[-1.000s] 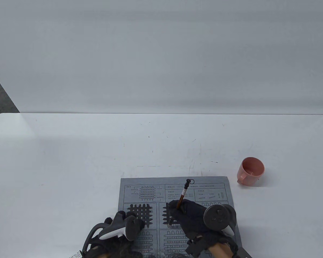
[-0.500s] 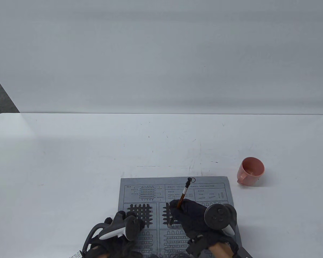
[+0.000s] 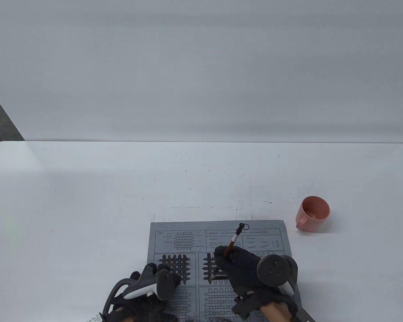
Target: Trace patterns on water writing practice cloth with Chinese brush
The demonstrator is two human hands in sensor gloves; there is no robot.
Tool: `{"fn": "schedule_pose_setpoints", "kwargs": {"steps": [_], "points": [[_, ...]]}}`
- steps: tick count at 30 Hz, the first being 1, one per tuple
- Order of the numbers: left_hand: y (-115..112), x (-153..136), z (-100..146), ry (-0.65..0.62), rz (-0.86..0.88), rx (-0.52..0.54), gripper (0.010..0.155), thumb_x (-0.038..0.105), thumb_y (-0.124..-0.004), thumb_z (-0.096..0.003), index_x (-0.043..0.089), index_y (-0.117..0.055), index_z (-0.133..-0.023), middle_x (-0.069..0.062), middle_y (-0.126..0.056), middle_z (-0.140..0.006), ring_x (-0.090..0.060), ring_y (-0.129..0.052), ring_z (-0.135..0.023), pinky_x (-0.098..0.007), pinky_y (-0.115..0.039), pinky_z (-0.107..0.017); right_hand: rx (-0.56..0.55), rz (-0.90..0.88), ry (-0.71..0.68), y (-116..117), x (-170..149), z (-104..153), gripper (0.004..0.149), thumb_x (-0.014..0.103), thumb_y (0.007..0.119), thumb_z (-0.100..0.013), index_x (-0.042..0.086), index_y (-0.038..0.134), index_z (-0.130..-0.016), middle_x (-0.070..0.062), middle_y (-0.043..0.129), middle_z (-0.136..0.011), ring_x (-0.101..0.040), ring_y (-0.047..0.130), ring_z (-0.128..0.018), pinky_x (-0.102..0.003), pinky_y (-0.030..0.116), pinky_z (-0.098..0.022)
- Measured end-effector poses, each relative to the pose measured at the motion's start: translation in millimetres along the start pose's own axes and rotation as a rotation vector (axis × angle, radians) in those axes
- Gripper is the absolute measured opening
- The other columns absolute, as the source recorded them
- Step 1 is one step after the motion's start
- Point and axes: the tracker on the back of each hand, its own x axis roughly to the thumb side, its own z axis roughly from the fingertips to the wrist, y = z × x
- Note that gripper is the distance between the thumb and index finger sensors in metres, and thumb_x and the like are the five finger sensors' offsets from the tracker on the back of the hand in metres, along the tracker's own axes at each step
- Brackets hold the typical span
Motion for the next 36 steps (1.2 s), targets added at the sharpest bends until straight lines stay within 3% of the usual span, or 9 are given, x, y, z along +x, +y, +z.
{"fn": "schedule_pose_setpoints", "kwargs": {"steps": [7, 36], "points": [[0, 0, 0, 0.000, 0.000, 0.000, 0.103, 0.073, -0.063, -0.0340, 0.049, 0.018, -0.093, 0.009, 0.031, -0.100, -0.031, 0.029, -0.099, -0.068, 0.001, -0.073, -0.111, 0.062, -0.044, -8, 4, 2, 0.037, 0.029, 0.076, -0.053, 0.010, 0.079, -0.085, -0.018, 0.090, -0.082, -0.039, 0.098, -0.065, -0.060, 0.077, -0.048], [0, 0, 0, 0.000, 0.000, 0.000, 0.103, 0.073, -0.063, -0.0340, 0.049, 0.018, -0.094, 0.008, 0.031, -0.100, -0.032, 0.029, -0.099, -0.068, 0.001, -0.073, -0.016, 0.100, -0.025, 2, 0, -1, 0.037, 0.031, 0.076, -0.053, 0.012, 0.080, -0.084, -0.017, 0.091, -0.083, -0.040, 0.097, -0.066, -0.061, 0.076, -0.048]]}}
